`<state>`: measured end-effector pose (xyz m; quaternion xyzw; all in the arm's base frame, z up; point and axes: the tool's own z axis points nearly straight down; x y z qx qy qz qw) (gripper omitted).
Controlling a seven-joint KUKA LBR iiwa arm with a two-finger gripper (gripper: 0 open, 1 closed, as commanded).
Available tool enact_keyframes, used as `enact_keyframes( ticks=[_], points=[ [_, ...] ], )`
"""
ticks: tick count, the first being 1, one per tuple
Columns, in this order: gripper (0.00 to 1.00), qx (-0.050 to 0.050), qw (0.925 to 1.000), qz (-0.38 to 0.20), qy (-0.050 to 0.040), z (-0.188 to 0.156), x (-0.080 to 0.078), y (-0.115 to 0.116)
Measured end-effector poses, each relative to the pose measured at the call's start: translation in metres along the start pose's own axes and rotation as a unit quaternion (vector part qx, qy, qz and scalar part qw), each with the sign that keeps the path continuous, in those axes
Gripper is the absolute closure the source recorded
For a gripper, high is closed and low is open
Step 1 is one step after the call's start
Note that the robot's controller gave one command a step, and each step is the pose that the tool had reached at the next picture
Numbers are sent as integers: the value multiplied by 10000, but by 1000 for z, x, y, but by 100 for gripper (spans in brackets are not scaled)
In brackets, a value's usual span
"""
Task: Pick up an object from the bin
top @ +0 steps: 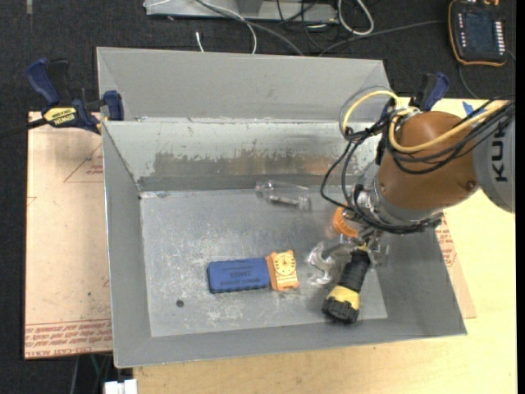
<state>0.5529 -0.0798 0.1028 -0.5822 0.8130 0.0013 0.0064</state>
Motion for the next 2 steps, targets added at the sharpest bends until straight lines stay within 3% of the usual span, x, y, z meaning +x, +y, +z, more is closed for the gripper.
enact_keyframes(
  ticks=[1, 2],
  points=[
    [100, 30, 10000, 0, 3, -28, 0, -2],
    [100, 23, 10000, 11, -3, -32, -1, -1]
  ],
)
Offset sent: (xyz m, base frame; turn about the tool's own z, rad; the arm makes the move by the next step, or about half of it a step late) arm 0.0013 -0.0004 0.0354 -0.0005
